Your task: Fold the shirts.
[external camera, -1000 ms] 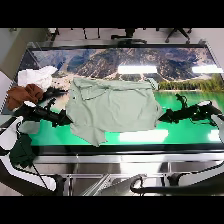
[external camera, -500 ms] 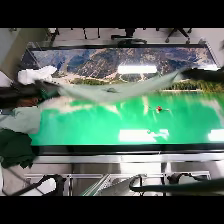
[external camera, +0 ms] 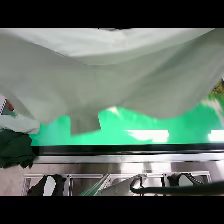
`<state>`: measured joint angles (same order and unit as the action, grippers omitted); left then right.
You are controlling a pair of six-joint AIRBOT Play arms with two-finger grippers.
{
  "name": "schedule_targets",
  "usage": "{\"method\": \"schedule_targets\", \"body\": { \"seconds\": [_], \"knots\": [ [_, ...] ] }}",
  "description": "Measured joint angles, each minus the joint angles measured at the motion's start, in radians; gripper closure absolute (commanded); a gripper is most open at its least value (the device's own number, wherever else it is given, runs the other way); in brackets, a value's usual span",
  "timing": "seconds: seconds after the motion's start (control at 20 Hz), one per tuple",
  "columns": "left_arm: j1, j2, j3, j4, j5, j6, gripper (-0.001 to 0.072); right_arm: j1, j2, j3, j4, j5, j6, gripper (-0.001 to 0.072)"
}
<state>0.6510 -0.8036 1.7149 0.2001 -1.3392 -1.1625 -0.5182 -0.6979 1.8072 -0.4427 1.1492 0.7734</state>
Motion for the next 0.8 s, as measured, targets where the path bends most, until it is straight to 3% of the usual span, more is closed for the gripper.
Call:
{"method": "schedule_targets", "body": {
  "seconds": [0.15, 0.3, 0.55, 0.8],
  "knots": [
    [-0.022, -0.030, -0.042, 0.027, -0.042, -0.024, 0.0694, -0.002, -0.039, -0.024, -0.003, 0.030, 0.005, 0.0694],
    [-0.192, -0.129, -0.166, 0.091, -0.050, -0.010, 0.0693, 0.012, -0.139, -0.098, 0.059, 0.096, -0.010, 0.0694],
    [-0.460, -0.407, -0.352, 0.338, 0.107, 0.011, 0.0694, 0.095, -0.389, -0.247, 0.045, 0.108, -0.050, 0.0694],
    [-0.523, -0.789, -0.282, 0.424, 0.201, -0.001, 0.0694, 0.122, -0.697, -0.270, 0.012, -0.013, -0.049, 0.0694]
  ]
}}
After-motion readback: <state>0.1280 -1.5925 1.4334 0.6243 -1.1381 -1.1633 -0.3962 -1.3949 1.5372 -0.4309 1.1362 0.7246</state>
